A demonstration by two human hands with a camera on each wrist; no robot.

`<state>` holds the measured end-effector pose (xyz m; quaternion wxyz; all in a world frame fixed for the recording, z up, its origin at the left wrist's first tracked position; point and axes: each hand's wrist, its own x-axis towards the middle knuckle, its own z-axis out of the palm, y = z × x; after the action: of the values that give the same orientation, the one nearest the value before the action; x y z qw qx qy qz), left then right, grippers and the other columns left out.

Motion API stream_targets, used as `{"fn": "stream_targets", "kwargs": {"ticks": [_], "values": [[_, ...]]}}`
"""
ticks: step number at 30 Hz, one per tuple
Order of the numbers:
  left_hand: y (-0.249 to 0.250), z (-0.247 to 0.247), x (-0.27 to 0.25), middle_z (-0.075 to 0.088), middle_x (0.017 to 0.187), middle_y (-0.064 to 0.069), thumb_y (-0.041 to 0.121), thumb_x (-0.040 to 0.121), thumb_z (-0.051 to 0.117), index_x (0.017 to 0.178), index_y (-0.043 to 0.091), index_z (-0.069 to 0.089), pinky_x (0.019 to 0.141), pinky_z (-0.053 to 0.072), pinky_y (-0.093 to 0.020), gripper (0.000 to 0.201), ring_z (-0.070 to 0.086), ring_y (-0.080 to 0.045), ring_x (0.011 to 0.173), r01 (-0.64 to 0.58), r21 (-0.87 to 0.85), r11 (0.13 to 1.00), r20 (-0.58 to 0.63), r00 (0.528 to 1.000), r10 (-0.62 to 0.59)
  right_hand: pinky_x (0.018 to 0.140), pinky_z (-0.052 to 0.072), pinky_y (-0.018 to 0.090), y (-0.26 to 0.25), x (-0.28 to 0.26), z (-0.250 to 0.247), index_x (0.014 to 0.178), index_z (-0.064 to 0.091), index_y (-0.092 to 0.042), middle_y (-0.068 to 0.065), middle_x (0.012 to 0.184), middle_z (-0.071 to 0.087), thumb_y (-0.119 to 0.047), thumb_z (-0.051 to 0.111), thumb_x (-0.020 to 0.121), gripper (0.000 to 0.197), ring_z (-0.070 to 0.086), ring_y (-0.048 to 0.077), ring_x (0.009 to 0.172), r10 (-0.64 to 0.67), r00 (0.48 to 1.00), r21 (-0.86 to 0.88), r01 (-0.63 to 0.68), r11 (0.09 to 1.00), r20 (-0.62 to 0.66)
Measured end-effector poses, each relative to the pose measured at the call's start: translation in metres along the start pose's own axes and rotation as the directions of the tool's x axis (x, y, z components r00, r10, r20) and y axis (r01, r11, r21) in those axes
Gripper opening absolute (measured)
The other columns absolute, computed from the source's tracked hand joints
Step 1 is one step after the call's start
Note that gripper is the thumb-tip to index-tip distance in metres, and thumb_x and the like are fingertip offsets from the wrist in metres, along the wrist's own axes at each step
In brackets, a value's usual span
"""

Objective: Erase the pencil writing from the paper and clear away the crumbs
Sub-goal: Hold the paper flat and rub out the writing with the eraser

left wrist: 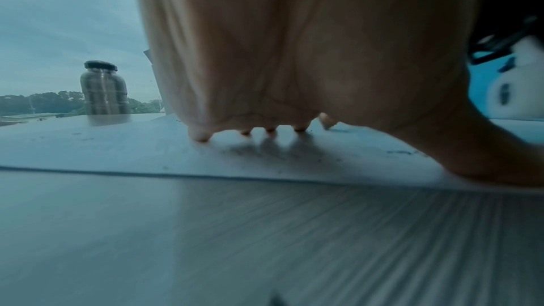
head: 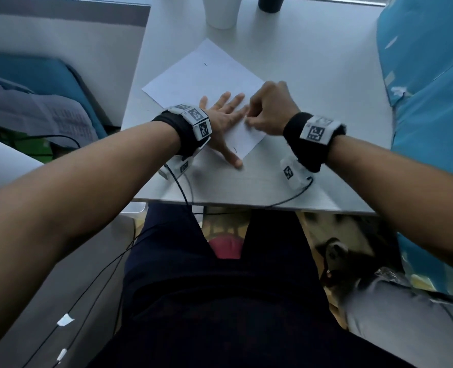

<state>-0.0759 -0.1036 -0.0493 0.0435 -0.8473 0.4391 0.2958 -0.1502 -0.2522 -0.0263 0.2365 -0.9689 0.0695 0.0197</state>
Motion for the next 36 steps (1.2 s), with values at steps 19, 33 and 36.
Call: {"fn": "stream_targets", "kwargs": {"ticks": [19, 33, 36], "values": [[0.002, -0.001, 0.005, -0.037, 0.155, 0.007, 0.095, 0.033, 0.064, 0.147, 0.047, -0.021, 0.112, -0.011, -0.067, 0.150, -0.032, -0.022, 0.144, 0.019, 0.036, 0.999, 0.012, 1.000, -0.019, 0.068, 0.054, 0.027, 0.013, 0.001, -0.005, 0.069, 0.076, -0.008, 0.010, 0.064, 0.070, -0.012, 0.071, 0.068, 0.006, 0.060, 0.020, 0.059, -0.027, 0.999, -0.015, 0.027, 1.000, 0.020], [0.001, 0.000, 0.004, -0.037, 0.155, 0.008, 0.092, 0.037, 0.068, 0.148, 0.047, -0.019, 0.111, -0.012, -0.067, 0.147, -0.032, -0.021, 0.144, 0.005, 0.044, 0.999, 0.011, 1.000, -0.005, 0.068, 0.052, 0.022, 0.017, -0.001, -0.008, 0.071, 0.076, -0.011, 0.000, 0.060, 0.066, -0.016, 0.076, 0.070, 0.005, 0.056, 0.010, 0.056, -0.014, 1.000, 0.012, 0.015, 1.000, -0.018], [0.000, 0.001, 0.005, -0.036, 0.156, 0.008, 0.093, 0.036, 0.066, 0.146, 0.050, -0.021, 0.111, -0.013, -0.067, 0.147, -0.032, -0.021, 0.144, 0.000, 0.049, 0.999, 0.013, 1.000, 0.000, 0.077, 0.054, 0.026, 0.028, 0.013, -0.019, 0.075, 0.077, -0.007, 0.005, 0.068, 0.069, -0.012, 0.074, 0.073, 0.006, 0.060, 0.014, 0.063, 0.058, 0.996, 0.004, -0.058, 0.998, -0.067]]}}
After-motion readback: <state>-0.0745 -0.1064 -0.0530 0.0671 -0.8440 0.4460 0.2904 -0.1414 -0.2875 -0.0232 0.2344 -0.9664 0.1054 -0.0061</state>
